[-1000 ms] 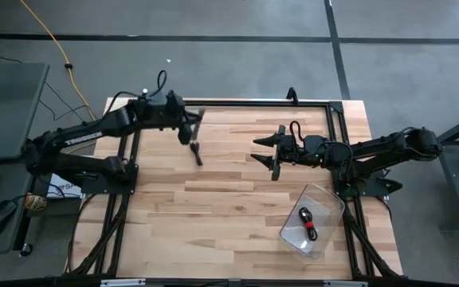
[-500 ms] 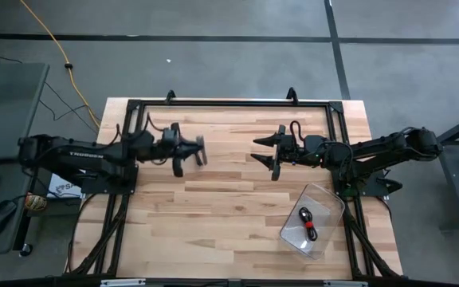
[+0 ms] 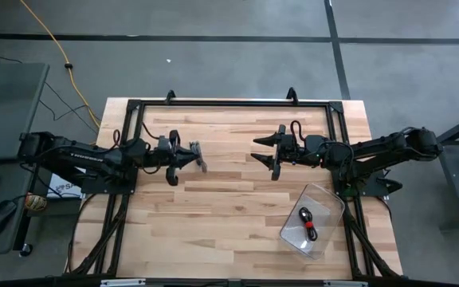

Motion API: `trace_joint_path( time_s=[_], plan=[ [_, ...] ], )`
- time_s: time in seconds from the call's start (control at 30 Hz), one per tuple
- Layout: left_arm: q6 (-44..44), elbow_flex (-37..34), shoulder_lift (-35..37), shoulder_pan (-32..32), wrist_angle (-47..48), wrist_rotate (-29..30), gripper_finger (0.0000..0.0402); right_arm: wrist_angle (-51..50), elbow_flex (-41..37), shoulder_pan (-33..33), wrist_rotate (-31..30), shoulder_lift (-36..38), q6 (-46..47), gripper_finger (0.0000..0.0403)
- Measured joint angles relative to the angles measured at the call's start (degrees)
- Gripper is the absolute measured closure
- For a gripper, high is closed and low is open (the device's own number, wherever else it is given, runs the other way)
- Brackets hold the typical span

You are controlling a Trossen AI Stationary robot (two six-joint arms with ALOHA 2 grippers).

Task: Pick and place USB-C Cables
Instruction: Put the gray charger cable into the transparent bin

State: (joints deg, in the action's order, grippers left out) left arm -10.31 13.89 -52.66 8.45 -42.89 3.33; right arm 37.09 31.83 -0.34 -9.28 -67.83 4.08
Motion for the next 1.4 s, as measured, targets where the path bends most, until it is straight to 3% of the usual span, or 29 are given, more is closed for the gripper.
trace_joint_path(
  time_s=[0.33, 0.53, 0.77, 1.03, 1.4],
  plan=[
    [0.02, 0.00, -0.02, 0.07, -0.44, 0.15, 0.0401, 1.35, 0.00, -0.02, -0.19, -0.86, 1.54, 0.0166],
    [0.02, 0.61, -0.57, 0.15, -0.81, 0.36, 0.0401, 10.36, 0.59, -0.06, -0.02, -9.13, 2.54, 0.0166],
    [0.02, 1.31, -2.50, 0.13, -0.82, 0.36, 0.0401, 4.11, 13.06, -0.04, 7.62, -20.26, 0.82, 0.0166],
    [0.02, 1.31, -2.75, 0.11, -0.74, 0.36, 0.0401, -5.02, 27.53, -0.04, 9.02, -31.22, -0.04, 0.0166],
    [0.00, 1.31, -2.75, -0.72, -0.83, 0.33, 0.0401, -5.73, 34.71, -0.39, 9.88, -39.13, -0.04, 0.0166]
  ],
)
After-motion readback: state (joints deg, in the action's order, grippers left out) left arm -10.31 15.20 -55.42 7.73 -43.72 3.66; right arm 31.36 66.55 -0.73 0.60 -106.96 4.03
